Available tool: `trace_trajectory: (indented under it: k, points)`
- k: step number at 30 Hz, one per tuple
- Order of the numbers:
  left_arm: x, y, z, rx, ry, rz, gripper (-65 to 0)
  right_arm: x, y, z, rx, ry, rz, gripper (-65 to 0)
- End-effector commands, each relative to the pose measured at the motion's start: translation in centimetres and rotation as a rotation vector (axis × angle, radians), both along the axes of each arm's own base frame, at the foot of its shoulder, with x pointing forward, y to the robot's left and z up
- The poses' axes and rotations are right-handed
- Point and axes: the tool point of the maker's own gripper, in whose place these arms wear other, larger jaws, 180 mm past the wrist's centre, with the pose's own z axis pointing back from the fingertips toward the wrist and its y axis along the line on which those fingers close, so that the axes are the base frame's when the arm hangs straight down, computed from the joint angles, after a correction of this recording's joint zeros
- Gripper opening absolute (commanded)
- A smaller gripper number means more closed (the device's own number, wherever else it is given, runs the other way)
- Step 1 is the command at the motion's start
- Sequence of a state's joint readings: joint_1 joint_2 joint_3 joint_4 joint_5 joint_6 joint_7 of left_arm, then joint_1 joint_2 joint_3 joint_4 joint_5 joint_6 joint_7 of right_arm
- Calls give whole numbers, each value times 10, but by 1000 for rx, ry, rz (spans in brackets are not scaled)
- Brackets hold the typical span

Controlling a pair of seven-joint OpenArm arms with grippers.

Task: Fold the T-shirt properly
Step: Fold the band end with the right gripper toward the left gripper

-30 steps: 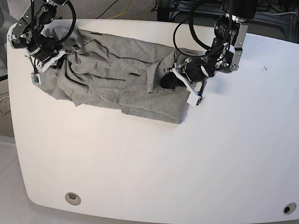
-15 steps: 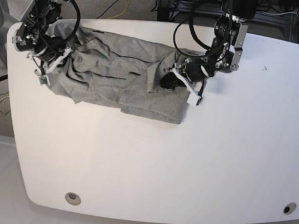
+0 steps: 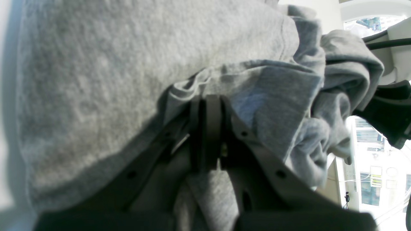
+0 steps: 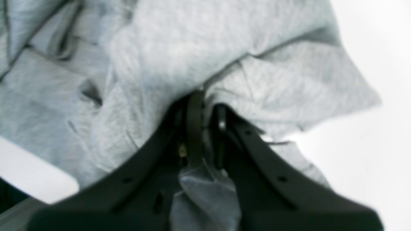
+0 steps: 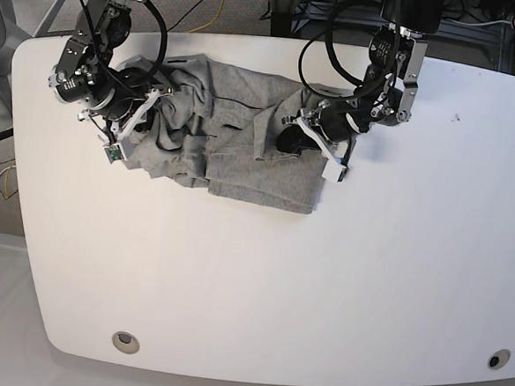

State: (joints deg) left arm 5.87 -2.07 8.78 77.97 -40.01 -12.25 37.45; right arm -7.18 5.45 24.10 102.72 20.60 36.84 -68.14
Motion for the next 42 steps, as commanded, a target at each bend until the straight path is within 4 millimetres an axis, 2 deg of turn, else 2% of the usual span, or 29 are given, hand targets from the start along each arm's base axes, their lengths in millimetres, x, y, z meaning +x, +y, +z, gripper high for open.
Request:
trace_trajectory:
  k: [1, 10, 16, 22, 29, 35, 42]
  points:
    - [-30, 8, -32, 74, 146, -12, -631, 10, 8, 11, 13, -50, 16, -650]
    - [-31, 8, -32, 74, 147, -14, -631, 18, 44, 27, 32, -107, 94, -650]
    - [-32, 7, -32, 72, 147, -17, -631, 30, 54, 43, -47, -158, 153, -650]
    - [-31, 7, -32, 73, 145, -17, -631, 43, 65, 61, -41, -234, 158, -650]
    - [-31, 7, -33, 74, 147, -17, -631, 48, 83, 73, -32, -274, 211, -650]
    - [-32, 9, -34, 80, 150, -17, -631, 45, 120, 77, 28, -288, 269, -650]
    - [-42, 10, -49, 85, 201, -16, -631, 42, 152, 81, 82, -293, 312, -650]
